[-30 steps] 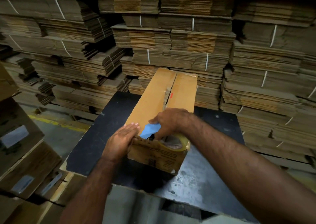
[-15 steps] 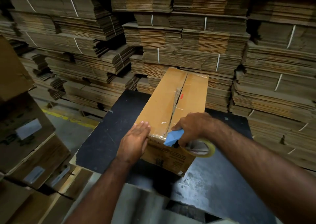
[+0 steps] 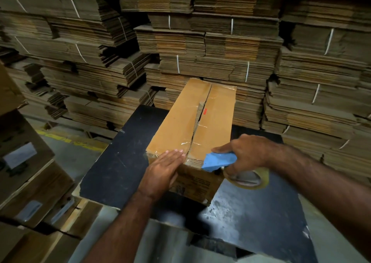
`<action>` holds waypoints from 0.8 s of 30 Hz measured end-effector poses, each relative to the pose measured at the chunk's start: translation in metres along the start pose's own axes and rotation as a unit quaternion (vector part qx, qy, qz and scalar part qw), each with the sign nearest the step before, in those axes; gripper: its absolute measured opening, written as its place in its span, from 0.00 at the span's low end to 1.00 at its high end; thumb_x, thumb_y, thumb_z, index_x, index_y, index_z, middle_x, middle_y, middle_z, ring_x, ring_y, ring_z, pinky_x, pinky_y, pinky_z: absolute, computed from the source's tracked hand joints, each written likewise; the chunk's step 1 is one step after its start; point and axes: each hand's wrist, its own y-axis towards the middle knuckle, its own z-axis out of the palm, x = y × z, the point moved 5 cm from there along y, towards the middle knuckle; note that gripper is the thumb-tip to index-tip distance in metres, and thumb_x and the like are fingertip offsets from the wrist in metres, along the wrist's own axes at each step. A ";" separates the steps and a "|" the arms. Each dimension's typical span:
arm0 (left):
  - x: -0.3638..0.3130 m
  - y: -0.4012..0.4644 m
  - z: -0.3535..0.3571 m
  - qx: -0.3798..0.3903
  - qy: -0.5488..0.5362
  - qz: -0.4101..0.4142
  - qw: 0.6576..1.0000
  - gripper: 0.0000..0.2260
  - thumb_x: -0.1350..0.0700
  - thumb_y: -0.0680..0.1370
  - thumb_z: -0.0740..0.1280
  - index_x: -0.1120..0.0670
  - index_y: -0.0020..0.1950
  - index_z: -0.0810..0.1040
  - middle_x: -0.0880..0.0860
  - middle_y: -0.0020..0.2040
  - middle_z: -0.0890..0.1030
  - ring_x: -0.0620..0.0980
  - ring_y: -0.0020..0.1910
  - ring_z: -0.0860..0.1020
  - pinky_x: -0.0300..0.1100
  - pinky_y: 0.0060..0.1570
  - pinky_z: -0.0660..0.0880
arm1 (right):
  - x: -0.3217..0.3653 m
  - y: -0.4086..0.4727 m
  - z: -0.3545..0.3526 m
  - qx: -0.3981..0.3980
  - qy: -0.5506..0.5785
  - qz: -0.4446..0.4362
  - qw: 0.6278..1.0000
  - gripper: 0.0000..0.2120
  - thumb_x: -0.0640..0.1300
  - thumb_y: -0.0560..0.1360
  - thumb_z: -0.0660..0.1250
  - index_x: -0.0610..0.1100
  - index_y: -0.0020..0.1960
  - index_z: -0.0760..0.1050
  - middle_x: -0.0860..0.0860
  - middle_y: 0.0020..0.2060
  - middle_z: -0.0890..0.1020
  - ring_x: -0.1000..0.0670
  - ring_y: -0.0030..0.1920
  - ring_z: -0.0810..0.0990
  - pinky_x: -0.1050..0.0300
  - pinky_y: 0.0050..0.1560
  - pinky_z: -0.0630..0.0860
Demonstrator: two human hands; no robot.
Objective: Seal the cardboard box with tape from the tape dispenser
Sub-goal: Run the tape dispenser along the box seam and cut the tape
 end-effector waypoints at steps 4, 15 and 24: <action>-0.002 -0.002 -0.001 0.010 0.018 0.002 1.000 0.33 0.65 0.67 0.75 0.56 0.71 0.74 0.53 0.71 0.74 0.51 0.70 0.72 0.51 0.73 0.61 | 0.007 -0.001 0.017 -0.007 -0.030 0.010 0.999 0.36 0.65 0.70 0.67 0.67 0.75 0.61 0.57 0.59 0.79 0.51 0.56 0.77 0.54 0.50 0.76; -0.049 0.000 0.017 0.052 -0.008 0.017 0.998 0.34 0.62 0.70 0.71 0.55 0.76 0.68 0.52 0.75 0.69 0.49 0.75 0.65 0.48 0.76 0.57 | -0.001 0.001 0.029 -0.021 0.000 0.034 0.999 0.36 0.67 0.69 0.67 0.67 0.75 0.60 0.55 0.49 0.75 0.53 0.47 0.70 0.56 0.47 0.74; -0.044 0.003 0.016 0.067 -0.018 0.005 0.998 0.35 0.62 0.69 0.75 0.52 0.75 0.69 0.49 0.74 0.70 0.47 0.73 0.68 0.49 0.75 0.58 | -0.041 -0.039 0.047 -0.040 -0.011 0.038 0.998 0.37 0.68 0.69 0.65 0.72 0.75 0.54 0.56 0.45 0.81 0.54 0.42 0.75 0.55 0.45 0.78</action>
